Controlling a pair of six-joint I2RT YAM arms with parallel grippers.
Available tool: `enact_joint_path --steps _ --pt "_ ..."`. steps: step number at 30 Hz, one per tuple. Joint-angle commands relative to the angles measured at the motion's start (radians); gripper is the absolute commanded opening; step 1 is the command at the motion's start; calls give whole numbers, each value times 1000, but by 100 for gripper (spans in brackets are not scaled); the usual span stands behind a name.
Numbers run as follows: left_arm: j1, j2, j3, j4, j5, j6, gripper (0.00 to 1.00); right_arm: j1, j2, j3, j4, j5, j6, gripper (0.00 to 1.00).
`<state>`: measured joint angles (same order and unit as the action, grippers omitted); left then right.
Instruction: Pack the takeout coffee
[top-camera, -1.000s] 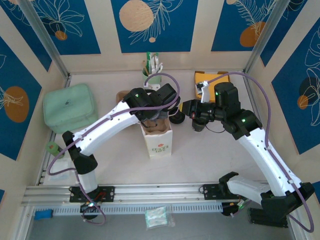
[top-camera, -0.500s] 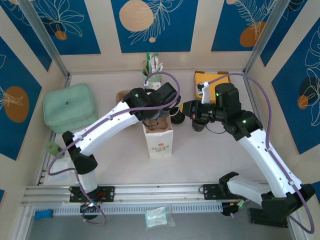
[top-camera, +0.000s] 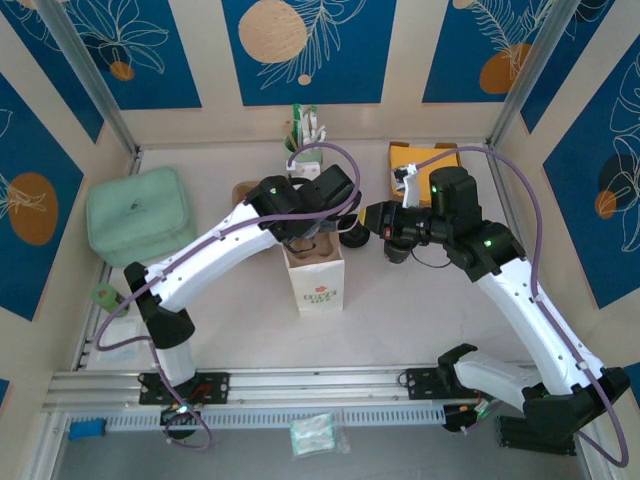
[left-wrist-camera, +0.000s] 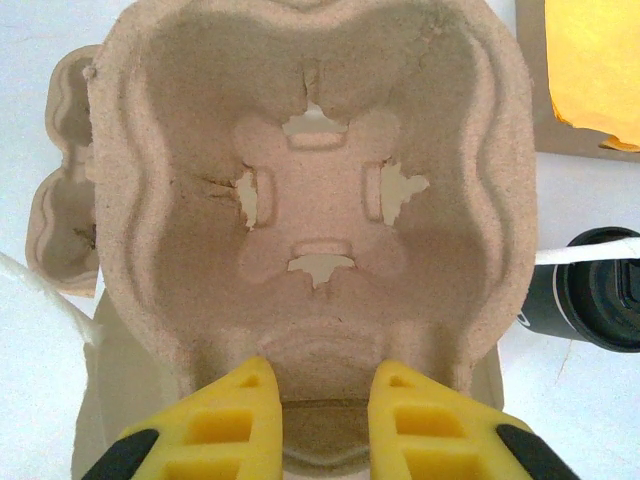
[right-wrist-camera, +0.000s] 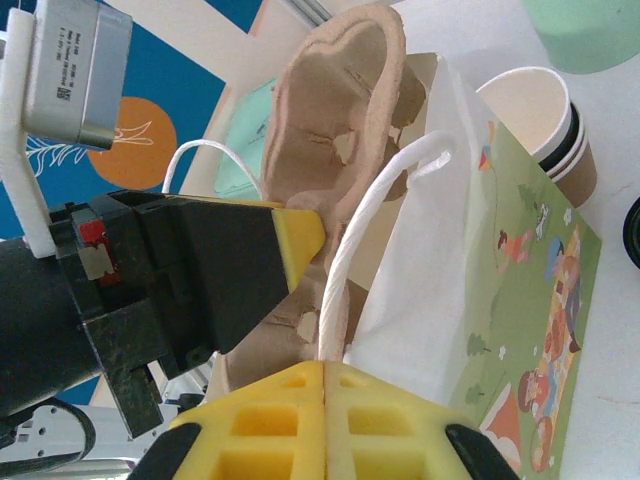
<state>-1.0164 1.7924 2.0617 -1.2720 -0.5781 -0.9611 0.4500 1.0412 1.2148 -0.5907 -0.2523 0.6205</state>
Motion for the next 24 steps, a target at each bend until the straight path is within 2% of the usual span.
enact_joint_path --steps 1,12,24 --pt "6 -28 1 -15 -12 -4 11 -6 -18 -11 5 -25 5 7" --pt "1 -51 -114 -17 9 -73 9 -7 -24 -9 3 -24 4 7" --pt "1 -31 -131 5 44 -75 9 -7 -27 -4 0 -23 5 7"
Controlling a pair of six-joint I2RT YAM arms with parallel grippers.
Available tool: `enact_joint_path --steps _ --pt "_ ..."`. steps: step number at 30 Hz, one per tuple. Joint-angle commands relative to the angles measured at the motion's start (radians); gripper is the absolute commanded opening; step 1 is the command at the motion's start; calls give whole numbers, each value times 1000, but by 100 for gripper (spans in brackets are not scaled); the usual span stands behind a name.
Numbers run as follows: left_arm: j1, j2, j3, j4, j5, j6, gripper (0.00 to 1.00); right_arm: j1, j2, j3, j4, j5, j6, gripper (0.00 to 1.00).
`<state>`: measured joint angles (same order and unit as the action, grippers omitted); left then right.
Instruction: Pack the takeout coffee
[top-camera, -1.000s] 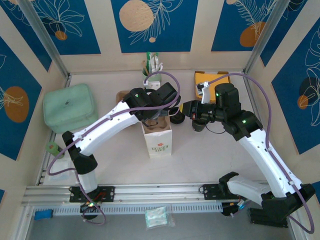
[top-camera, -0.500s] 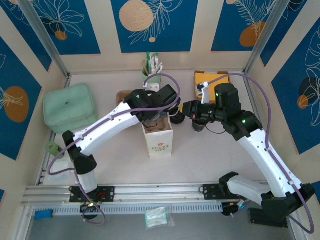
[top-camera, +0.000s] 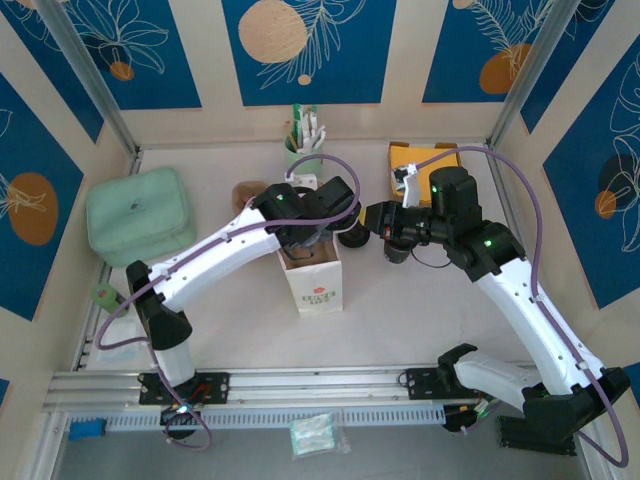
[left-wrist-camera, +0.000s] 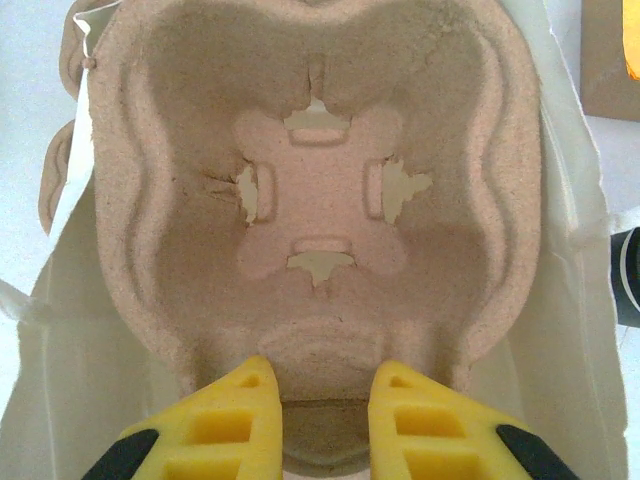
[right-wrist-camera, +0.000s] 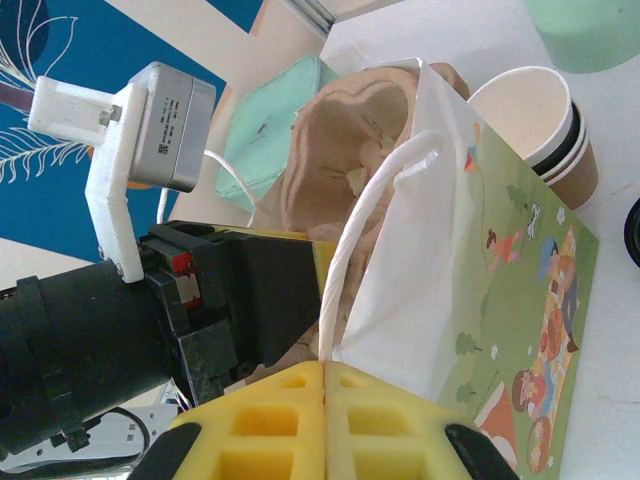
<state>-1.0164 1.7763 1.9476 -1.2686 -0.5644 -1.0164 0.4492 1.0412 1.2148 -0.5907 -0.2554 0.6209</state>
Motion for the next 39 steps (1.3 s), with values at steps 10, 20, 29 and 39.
enact_joint_path --steps 10,20,29,39 --pt "1 20 -37 34 61 -39 9 -6 -26 -1 -4 -21 6 7" --pt "6 47 -65 62 85 -39 9 -6 -30 -2 -11 -19 3 7" --pt "15 57 -95 83 95 -25 9 -6 -32 1 -19 -13 1 7" --pt "22 37 -155 96 92 -34 9 -6 -26 6 -20 -12 3 7"
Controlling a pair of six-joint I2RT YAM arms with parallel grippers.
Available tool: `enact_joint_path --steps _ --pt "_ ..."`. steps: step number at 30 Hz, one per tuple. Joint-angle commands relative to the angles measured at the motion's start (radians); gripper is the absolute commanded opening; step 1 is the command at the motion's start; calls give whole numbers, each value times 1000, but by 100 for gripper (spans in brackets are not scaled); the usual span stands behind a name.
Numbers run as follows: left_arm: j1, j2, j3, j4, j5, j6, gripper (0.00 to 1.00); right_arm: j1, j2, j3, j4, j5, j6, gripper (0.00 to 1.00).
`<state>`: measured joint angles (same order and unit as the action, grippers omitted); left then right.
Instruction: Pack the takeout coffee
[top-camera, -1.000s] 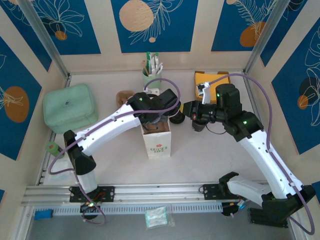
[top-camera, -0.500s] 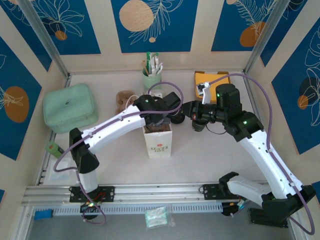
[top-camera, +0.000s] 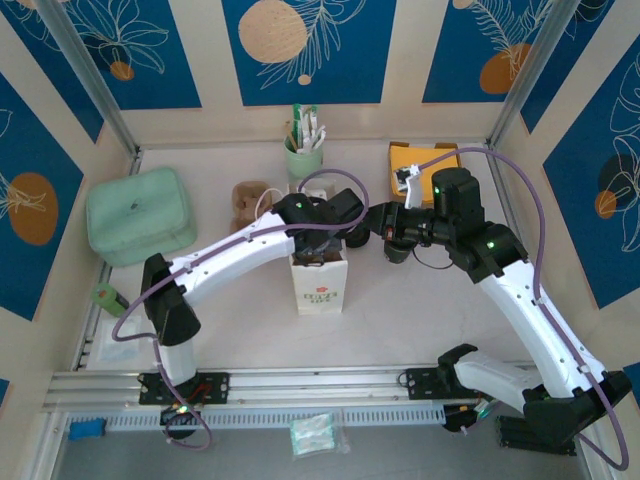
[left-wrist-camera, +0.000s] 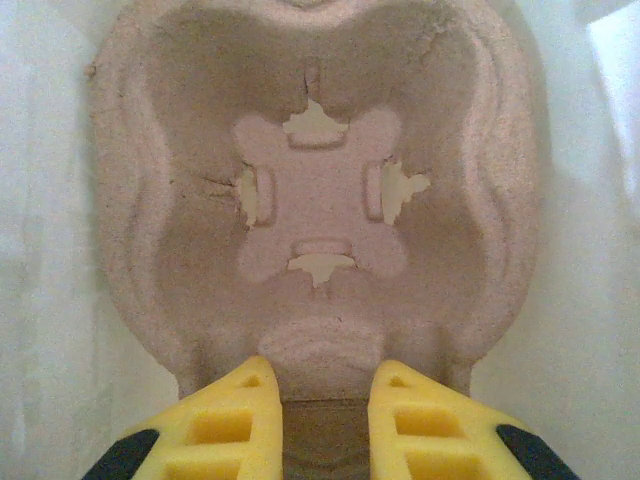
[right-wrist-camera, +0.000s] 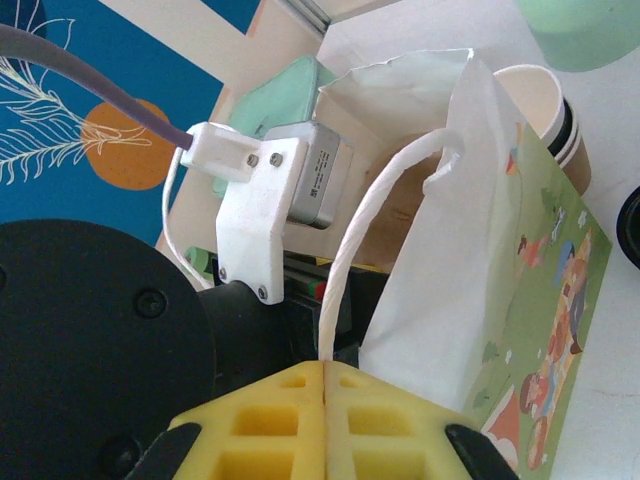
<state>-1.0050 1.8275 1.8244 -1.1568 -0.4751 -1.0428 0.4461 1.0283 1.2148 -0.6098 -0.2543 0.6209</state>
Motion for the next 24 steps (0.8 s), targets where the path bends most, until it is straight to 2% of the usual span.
enact_joint_path --steps 1,18,19,21,22,23,24 --pt "12 -18 -40 -11 6 -7 9 -3 -12 5 -1 -13 3 7" --pt "25 -39 -99 62 50 4 8 5 -14 6 1 -24 9 9" --pt "25 -44 -99 66 50 6 8 7 -13 7 1 -24 7 16" --pt "23 -51 -92 66 49 9 8 7 -7 8 -3 -14 5 42" --pt "25 -54 -91 68 49 8 8 9 -3 9 -4 -9 4 51" --pt "25 -56 -91 69 49 8 8 8 2 12 -4 -7 2 58" --pt "25 -57 -91 71 52 8 8 8 7 12 -4 -7 0 60"
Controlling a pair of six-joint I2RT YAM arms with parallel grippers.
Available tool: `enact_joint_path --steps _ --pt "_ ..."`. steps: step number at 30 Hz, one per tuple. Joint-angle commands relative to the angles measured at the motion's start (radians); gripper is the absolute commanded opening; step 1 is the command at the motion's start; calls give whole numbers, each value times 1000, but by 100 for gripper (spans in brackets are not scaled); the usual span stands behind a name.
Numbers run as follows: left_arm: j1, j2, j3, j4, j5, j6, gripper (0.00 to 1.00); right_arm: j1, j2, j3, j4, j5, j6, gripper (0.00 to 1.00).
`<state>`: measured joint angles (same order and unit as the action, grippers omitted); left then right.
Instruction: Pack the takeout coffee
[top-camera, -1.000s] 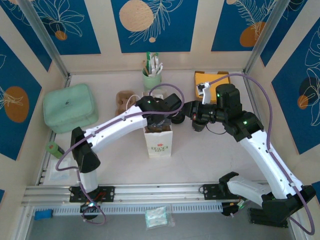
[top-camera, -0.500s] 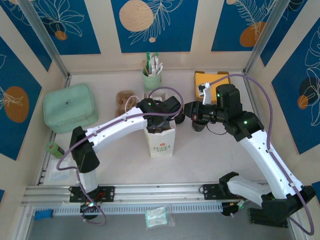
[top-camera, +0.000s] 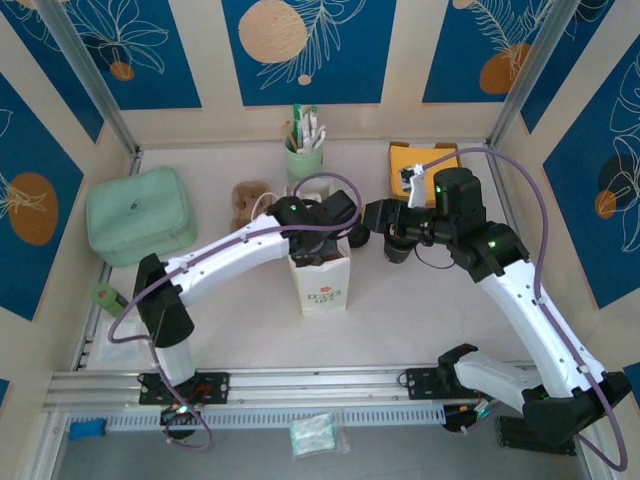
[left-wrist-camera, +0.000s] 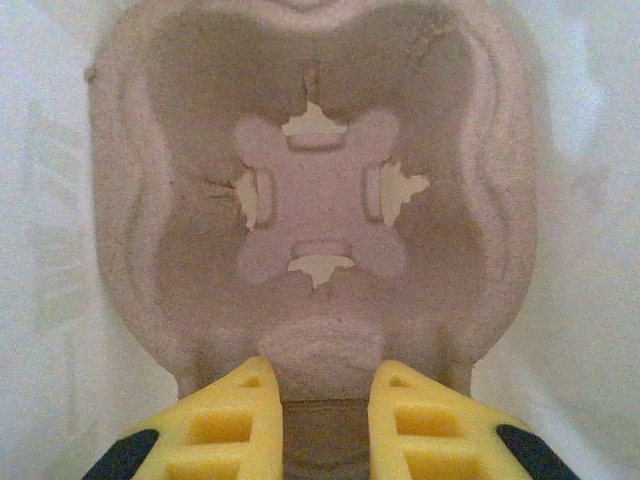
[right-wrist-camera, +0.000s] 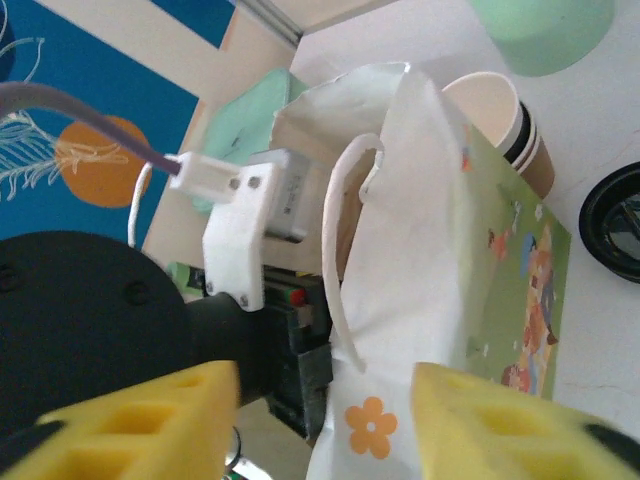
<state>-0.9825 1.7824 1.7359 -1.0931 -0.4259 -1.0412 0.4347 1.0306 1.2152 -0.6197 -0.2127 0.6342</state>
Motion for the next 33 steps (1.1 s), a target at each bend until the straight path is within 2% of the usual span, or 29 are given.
enact_joint_path --steps 1,16,23,30,33 --pt "2 -13 -3 7 0 7 8 21 9 14 10 -52 -13 62" --pt "2 -24 -9 11 -7 7 8 67 125 43 74 -50 -1 61" --pt "2 -29 -16 18 -4 7 8 82 195 61 92 -49 1 53" --pt "2 -37 -23 22 -6 7 8 50 137 27 112 -48 30 53" --pt "2 -40 -28 26 -5 7 8 7 88 -3 120 -62 52 53"
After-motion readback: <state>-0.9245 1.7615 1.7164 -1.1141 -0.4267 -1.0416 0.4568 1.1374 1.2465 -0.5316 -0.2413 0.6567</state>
